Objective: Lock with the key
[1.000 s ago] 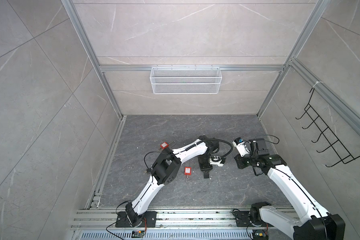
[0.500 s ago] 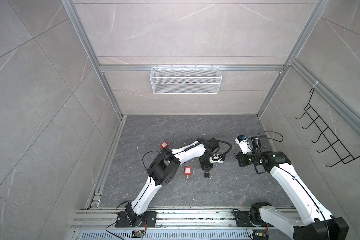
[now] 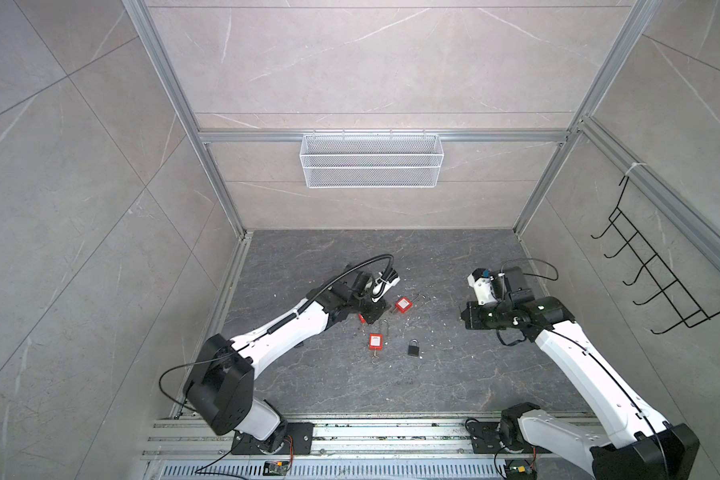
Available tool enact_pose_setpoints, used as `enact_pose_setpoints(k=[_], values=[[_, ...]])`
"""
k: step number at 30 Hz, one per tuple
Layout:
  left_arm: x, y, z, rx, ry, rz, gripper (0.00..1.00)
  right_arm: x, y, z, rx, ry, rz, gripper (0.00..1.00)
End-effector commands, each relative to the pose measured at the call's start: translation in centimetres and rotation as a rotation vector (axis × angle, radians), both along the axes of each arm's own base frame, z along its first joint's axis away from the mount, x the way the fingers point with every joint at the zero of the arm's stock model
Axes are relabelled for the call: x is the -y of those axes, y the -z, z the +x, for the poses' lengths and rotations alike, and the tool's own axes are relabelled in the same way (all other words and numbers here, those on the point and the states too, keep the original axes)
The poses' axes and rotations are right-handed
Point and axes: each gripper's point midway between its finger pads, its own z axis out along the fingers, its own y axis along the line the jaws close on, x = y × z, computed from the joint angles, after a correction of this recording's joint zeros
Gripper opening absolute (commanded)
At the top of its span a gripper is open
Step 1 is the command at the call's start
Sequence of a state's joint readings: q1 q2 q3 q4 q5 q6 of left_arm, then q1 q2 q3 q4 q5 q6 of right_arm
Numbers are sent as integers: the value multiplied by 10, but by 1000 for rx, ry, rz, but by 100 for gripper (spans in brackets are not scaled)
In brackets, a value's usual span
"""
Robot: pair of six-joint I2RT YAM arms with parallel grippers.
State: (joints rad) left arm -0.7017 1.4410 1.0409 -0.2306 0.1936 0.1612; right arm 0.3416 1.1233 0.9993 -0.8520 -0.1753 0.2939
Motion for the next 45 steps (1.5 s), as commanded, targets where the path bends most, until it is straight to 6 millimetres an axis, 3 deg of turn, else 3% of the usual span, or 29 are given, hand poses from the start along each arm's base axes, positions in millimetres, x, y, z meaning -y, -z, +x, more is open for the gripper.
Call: enact_pose_setpoints(k=[1, 4, 13, 25, 28, 34, 37, 41, 45], values=[[-11, -27, 7, 39, -85, -136, 37, -19, 32, -9, -114, 79, 8, 0], [-31, -33, 8, 41, -138, -153, 36, -34, 57, -13, -178, 101, 19, 0], [-60, -46, 6, 36, -207, -139, 35, -63, 111, -23, -268, 74, 13, 0], [-70, -35, -2, 23, -237, -137, 35, -71, 143, -24, -332, 61, -35, 1], [-71, -31, -5, 11, -233, -123, 35, -68, 147, -25, -346, 67, -54, 6], [-76, -32, -4, 4, -268, -119, 35, -54, 140, -26, -328, 105, -106, 25], [-79, -33, -2, -8, -286, -114, 35, -49, 120, -19, -271, 123, -125, 31], [-86, -33, 1, -33, -332, -127, 35, -59, 87, -5, -199, 124, -97, 36], [-99, -34, 5, -69, -398, -164, 38, -91, 73, -1, -202, 76, -93, 45]])
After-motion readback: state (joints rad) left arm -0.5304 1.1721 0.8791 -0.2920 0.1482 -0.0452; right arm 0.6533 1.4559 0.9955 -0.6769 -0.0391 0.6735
